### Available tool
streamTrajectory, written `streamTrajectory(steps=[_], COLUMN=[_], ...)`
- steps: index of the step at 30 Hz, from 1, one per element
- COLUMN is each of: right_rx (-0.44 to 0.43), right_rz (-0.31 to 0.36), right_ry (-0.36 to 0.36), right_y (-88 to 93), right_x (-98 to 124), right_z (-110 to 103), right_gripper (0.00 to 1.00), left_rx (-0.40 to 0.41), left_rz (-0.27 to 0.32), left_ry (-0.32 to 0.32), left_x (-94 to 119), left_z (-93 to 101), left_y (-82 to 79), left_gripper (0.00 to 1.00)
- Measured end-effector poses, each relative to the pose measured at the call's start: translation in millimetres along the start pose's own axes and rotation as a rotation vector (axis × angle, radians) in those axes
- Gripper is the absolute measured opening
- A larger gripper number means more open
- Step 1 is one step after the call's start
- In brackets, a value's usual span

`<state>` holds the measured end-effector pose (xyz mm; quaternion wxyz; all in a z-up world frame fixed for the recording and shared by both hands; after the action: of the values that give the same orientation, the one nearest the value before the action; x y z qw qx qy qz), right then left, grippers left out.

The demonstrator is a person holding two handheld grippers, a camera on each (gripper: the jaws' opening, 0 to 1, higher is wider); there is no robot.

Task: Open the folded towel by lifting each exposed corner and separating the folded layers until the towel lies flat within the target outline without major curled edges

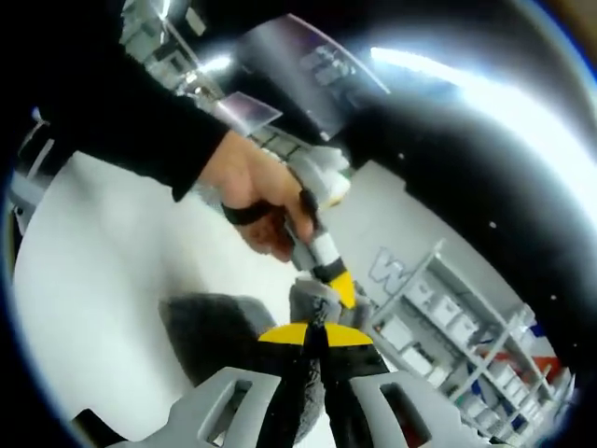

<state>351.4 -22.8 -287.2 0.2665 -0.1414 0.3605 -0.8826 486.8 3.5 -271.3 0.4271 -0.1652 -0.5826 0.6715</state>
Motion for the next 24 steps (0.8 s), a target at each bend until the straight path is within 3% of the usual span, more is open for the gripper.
streamTrajectory(steps=[7,9,24], right_rx=[-0.03,-0.034,-0.079], right_rz=[0.002,0.003,0.008], right_ry=[0.013,0.018,0.004], right_y=[3.1,5.0,12.9], right_x=[5,7,14], right_z=[7,10,13], right_gripper=[0.0,0.0,0.0], left_rx=[-0.011,0.012,-0.064], left_rz=[0.0,0.001,-0.008], left_ry=[0.004,0.048,0.021], left_x=[-6,-7,-22], left_z=[8.2,16.7,29.5], left_y=[-3.3,-4.4,-6.4], left_gripper=[0.06,0.06,0.05])
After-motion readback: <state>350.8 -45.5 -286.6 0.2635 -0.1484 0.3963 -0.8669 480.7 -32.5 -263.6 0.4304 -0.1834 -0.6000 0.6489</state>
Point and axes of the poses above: the point that each gripper's makers call its tool centre point, and the gripper's own axes: x roughly backward along the fingers, z roughly to its right, y roughly out of its underside, the point moved 2 cm from there along x, roughly backward along the fingers, and after that the axes turned 9 degrees about -y, right-handed, at the moved point
